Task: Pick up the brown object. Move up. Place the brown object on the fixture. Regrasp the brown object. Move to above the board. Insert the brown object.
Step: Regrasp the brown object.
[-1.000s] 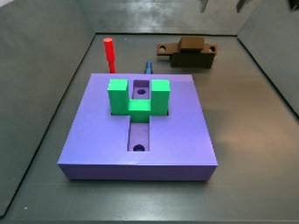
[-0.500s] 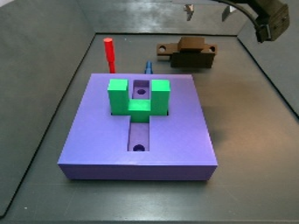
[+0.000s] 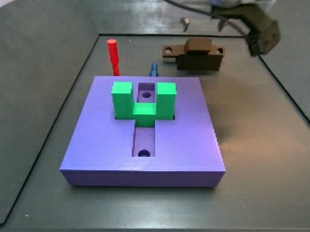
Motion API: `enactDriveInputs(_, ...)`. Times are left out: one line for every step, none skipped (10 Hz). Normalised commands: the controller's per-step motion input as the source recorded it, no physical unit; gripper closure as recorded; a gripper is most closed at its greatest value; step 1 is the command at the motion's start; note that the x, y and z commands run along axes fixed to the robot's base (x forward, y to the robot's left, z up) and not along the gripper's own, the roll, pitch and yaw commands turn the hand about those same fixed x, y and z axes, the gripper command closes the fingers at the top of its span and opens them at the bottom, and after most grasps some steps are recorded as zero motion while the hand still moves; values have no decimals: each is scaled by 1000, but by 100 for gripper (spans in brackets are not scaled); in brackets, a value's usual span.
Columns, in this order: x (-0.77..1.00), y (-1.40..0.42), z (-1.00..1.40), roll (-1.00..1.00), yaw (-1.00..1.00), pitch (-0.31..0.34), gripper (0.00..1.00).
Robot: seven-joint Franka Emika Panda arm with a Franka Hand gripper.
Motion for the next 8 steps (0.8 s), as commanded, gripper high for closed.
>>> enactDriveInputs(-126,23,-234,0,17,-180,0)
enactDriveInputs(103,0,-177,-77,0,-40,0)
enactDriveInputs(206,0,-137,-220,37,-11,0)
enactDriveInputs(91,51,-134,-280,9,-29,0)
enactDriveInputs(49,43,-149,-243,11,-26,0)
enactDriveInputs(57,60,-157,-206,11,-11,0)
enactDriveInputs(40,80,-191,-177,14,-23,0)
enactDriveInputs(66,43,-229,-60,29,-3,0)
